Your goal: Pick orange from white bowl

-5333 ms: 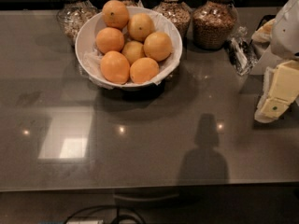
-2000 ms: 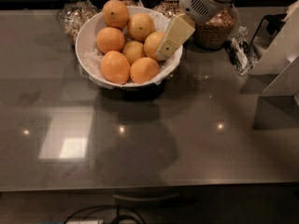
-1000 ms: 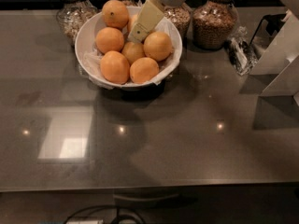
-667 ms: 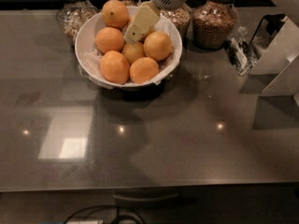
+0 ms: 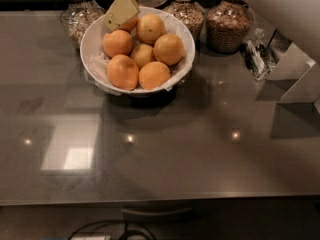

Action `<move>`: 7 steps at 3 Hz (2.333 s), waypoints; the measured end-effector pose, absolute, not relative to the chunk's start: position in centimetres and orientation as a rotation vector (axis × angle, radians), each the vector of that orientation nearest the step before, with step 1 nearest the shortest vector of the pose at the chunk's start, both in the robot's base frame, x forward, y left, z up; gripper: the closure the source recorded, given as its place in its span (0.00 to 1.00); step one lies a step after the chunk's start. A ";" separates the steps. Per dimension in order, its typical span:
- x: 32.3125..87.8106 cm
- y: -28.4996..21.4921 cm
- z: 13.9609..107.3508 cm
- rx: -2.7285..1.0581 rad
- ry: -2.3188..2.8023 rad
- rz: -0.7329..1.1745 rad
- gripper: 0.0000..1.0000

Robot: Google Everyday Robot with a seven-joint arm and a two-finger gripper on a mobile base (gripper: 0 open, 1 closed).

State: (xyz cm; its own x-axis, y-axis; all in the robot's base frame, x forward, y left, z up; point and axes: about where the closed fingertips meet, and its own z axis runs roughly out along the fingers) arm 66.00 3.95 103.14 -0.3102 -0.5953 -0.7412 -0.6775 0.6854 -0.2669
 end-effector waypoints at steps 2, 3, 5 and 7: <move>66.1 4.3 103.0 -0.965 2.011 0.127 0.00; 66.8 5.1 102.7 -0.955 2.002 0.133 0.00; 68.8 6.6 101.3 -0.949 1.998 0.120 0.00; 70.9 6.0 100.2 -0.923 1.988 0.043 0.00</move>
Offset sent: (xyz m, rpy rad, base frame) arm 0.0046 0.0063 -0.0063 0.0303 0.0051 -0.0173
